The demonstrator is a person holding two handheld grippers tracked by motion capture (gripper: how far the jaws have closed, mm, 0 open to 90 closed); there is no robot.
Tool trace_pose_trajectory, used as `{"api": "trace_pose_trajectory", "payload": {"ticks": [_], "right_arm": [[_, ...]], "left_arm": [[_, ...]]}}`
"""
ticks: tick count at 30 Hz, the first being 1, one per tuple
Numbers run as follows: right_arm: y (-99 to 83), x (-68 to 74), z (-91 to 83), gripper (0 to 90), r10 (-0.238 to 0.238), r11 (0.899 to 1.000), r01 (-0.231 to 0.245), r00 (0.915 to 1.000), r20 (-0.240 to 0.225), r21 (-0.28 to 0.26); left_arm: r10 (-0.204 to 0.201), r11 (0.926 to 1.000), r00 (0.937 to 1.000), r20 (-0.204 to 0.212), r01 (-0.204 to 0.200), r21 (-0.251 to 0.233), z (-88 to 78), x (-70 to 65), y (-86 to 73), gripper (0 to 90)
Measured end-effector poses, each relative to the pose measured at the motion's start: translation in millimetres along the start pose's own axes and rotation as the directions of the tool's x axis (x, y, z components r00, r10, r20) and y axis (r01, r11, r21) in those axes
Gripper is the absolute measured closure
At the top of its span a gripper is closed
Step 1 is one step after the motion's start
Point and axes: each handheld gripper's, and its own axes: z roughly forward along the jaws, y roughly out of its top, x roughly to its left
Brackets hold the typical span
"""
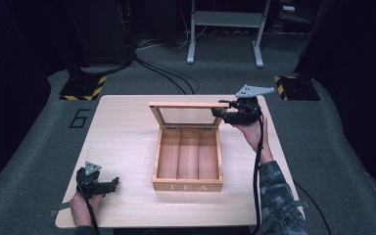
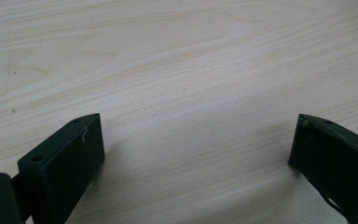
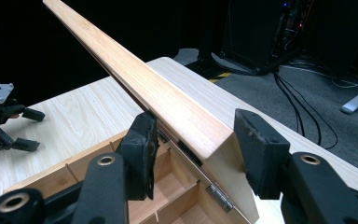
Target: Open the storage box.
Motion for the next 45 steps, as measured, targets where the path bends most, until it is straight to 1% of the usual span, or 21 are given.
{"api": "trace_pose_trajectory", "payload": {"ticks": [27,34,45], "right_arm": [[-0.4,1.0,-0.6,50.5,0.006,1.0,-0.006,1.0,0.0,0.003],[-0.4,0.7,-0.6,50.5,-0.001,1.0,0.001,1.0,-0.002,0.005],[-0.5,1.3,-0.9,50.5,0.007,1.0,-0.007,1.0,-0.003,0.008]], "left_arm": [[-0.002,1.0,1.0,0.001,0.002,0.002,-0.2,-0.1,0.0,2.7],[-0.003,1.0,1.0,0.0,0.003,0.0,-0.1,-0.2,0.0,2.7],[-0.001,1.0,1.0,0.0,0.001,0.001,-0.1,-0.1,0.0,2.7]]}}
